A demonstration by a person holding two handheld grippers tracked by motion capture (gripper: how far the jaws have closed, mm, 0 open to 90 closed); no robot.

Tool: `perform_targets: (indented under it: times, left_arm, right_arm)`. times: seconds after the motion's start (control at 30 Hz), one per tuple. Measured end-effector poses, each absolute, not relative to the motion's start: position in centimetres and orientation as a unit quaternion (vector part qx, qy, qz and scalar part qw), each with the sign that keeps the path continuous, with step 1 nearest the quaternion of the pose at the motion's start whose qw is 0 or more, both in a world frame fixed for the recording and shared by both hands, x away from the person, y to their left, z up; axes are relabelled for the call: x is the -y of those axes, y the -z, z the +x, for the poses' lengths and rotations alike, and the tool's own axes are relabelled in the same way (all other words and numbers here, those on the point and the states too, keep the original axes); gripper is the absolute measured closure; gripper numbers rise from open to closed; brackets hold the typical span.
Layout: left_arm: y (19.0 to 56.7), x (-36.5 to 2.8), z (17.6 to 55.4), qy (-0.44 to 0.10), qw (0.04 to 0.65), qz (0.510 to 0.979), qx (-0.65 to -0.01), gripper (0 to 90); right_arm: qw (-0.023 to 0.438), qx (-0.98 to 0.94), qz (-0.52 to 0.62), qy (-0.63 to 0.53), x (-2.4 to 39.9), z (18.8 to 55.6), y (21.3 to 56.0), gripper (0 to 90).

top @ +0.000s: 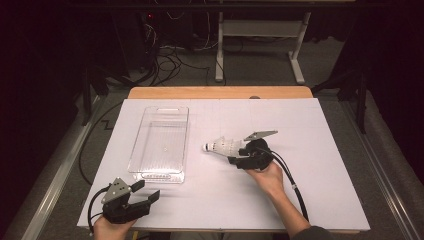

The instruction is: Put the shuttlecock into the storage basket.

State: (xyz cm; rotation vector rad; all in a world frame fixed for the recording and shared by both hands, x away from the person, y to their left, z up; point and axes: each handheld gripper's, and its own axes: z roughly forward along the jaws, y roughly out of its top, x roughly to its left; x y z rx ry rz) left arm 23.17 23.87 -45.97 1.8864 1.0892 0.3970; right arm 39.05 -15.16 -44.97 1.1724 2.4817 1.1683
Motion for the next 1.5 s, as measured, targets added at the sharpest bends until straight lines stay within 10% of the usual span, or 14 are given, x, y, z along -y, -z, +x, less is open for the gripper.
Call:
perform_targets:
  times: [1.5]
  left_arm:
    - [45.9,-23.9,23.1,-0.163,0.445,0.765,-0.436,33.3]
  right_arm:
    - [0.066,-0.833,0.392,-0.385,13.1,40.9,45.0,47.6]
